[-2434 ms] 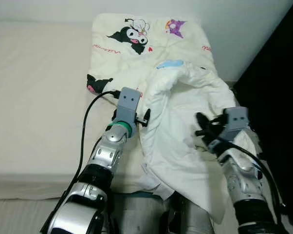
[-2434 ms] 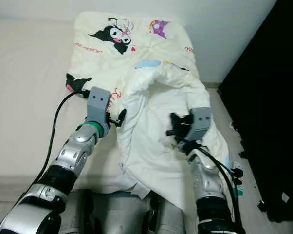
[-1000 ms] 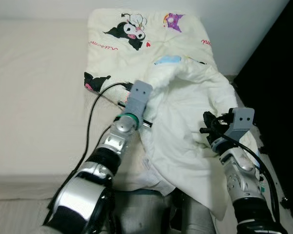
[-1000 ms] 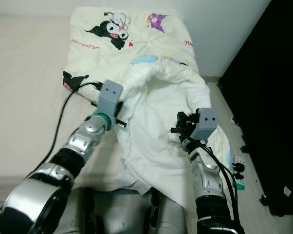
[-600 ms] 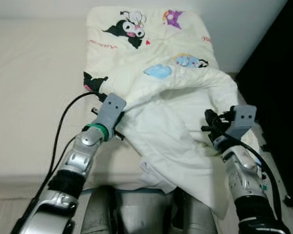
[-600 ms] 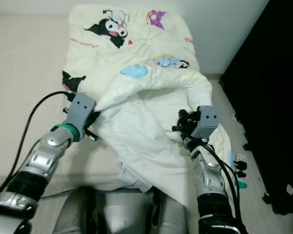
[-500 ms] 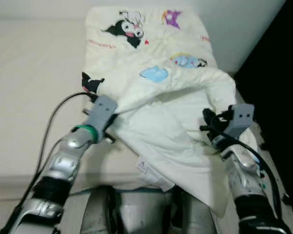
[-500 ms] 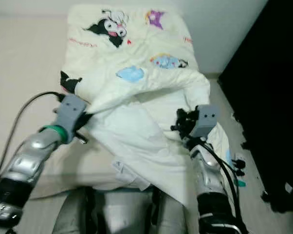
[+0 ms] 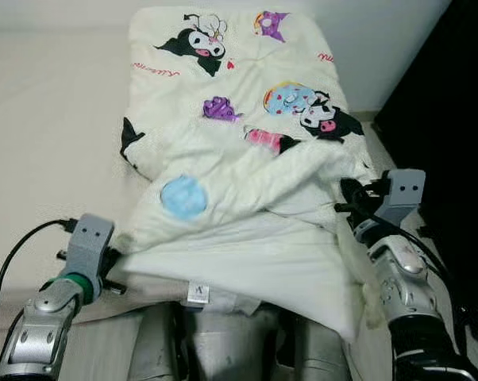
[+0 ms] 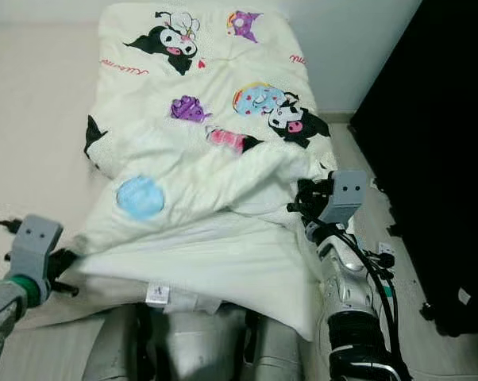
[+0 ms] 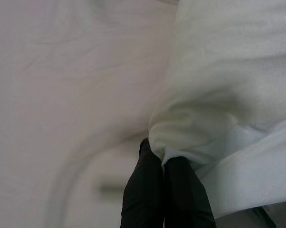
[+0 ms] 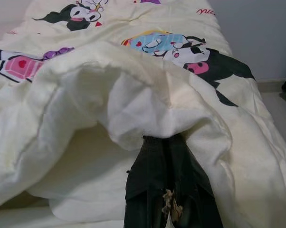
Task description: Clean up the room
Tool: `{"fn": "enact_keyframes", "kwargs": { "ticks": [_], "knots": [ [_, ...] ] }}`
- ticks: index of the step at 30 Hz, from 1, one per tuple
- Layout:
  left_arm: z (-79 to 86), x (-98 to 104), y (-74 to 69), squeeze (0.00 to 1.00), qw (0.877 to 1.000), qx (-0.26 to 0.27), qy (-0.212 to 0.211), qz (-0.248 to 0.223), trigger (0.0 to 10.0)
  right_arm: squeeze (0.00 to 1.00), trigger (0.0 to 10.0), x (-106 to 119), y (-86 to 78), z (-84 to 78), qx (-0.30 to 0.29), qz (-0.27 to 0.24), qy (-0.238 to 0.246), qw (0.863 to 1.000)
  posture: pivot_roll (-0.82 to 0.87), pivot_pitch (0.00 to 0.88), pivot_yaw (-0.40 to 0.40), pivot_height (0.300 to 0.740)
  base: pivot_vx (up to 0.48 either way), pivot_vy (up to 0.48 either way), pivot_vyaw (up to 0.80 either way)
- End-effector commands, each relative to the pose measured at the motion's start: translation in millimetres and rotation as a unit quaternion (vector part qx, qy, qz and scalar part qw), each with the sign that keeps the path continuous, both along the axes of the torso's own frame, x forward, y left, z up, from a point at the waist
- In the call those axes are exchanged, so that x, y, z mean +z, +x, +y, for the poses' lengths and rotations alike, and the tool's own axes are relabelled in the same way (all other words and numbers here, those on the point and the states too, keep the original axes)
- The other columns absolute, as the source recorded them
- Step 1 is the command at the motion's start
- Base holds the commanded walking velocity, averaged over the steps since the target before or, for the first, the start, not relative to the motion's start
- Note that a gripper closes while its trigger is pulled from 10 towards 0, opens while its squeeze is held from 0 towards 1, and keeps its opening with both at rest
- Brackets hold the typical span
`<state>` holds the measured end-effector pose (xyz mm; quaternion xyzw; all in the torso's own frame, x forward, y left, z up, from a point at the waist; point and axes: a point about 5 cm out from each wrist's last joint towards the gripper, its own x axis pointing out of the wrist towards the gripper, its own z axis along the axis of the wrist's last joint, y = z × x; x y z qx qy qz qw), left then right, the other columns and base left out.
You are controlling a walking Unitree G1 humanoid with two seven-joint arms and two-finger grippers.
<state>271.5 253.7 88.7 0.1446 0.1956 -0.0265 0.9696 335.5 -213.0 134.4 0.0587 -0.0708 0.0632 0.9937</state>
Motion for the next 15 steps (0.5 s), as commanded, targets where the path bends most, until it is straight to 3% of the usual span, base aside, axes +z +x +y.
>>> {"fn": "enact_keyframes", "kwargs": {
  "ticks": [1, 3, 4, 5, 6, 7, 8, 10, 11, 12, 13, 14, 15],
  "knots": [
    [25.4, -2, -9.0, 0.0, 0.998, 0.061, 0.025, 0.007, 0.0, 0.0, 10.0, -10, -4.0, -3.4, -0.006, 0.015, 0.002, 1.0, 0.1, 0.224, 0.028, 0.6, 0.0, 0.0, 0.0],
    [25.4, -2, -9.0, 0.0, 0.998, 0.061, 0.025, 0.007, 0.0, 0.0, 10.0, -10, -4.0, -3.4, -0.006, 0.015, 0.002, 1.0, 0.1, 0.224, 0.028, 0.6, 0.0, 0.0, 0.0],
    [40.3, -11, -18.4, 0.0, 0.99, 0.134, 0.033, 0.018, 0.0, 0.0, 10.0, -11, -4.3, -3.3, -0.005, 0.018, 0.002, 1.0, 0.1, 0.223, 0.025, 0.6, 0.0, 0.0, 0.0],
    [59.9, -6, -26.3, 0.0, 0.962, 0.247, 0.113, -0.008, 0.0, 0.0, 10.0, -12, -3.9, -0.8, -0.001, 0.021, 0.003, 1.0, 0.09, 0.227, 0.02, 0.6, 0.0, 0.0, 0.0],
    [59.9, -6, -26.3, 0.0, 0.962, 0.247, 0.113, -0.008, 0.0, 0.0, 10.0, -12, -3.9, -0.8, -0.001, 0.021, 0.003, 1.0, 0.09, 0.227, 0.02, 0.6, 0.0, 0.0, 0.0],
    [70.1, 0, -31.3, 0.0, 0.931, 0.322, 0.17, -0.031, 0.0, 0.0, 10.0, -13, -3.5, 2.1, 0.005, 0.023, 0.003, 1.0, 0.09, 0.228, 0.018, 0.6, 0.0, 0.0, 0.0],
    [69.3, 8, -30.1, 0.0, 0.916, 0.343, 0.201, -0.055, 10.0, 0.0, 10.0, -14, -3.5, 5.6, 0.013, 0.024, 0.002, 1.0, 0.09, 0.229, 0.017, 0.6, 0.0, 0.0, 0.0],
    [63.6, 13, -25.8, 0.0, 0.916, 0.33, 0.216, -0.071, 10.0, 0.0, 10.0, -14, -3.7, 8.4, 0.021, 0.025, 0.001, 0.999, 0.09, 0.23, 0.017, 0.6, 0.0, 0.0, 0.0],
    [52.3, 14, -20.8, 0.0, 0.931, 0.297, 0.197, -0.076, 10.0, 0.0, 10.0, -15, -4.0, 11.3, 0.031, 0.026, -0.002, 0.999, 0.09, 0.23, 0.017, 0.6, 0.0, 0.0, 0.0],
    [52.3, 14, -20.8, 0.0, 0.931, 0.297, 0.197, -0.076, 10.0, 0.0, 10.0, -15, -4.0, 11.3, 0.031, 0.026, -0.002, 0.999, 0.09, 0.23, 0.017, 0.6, 0.0, 0.0, 0.0],
    [42.5, 16, -16.9, 0.0, 0.943, 0.262, 0.188, -0.082, 10.0, 0.0, 10.0, -15, -4.3, 14.0, 0.04, 0.027, -0.006, 0.999, 0.09, 0.23, 0.017, 0.6, 0.0, 0.0, 0.0],
    [31.7, 17, -13.0, 1.0, 0.954, 0.226, 0.172, -0.091, 10.0, 0.0, 10.0, -15, -4.5, 17.4, 0.051, 0.026, -0.009, 0.998, 0.09, 0.23, 0.018, 0.6, 0.0, 0.0, 0.0],
    [31.7, 17, -13.0, 1.0, 0.954, 0.226, 0.172, -0.091, 10.0, 0.0, 10.0, -15, -4.5, 17.4, 0.051, 0.026, -0.009, 0.998, 0.09, 0.23, 0.018, 0.6, 0.0, 0.0, 0.0]
  ]
}}
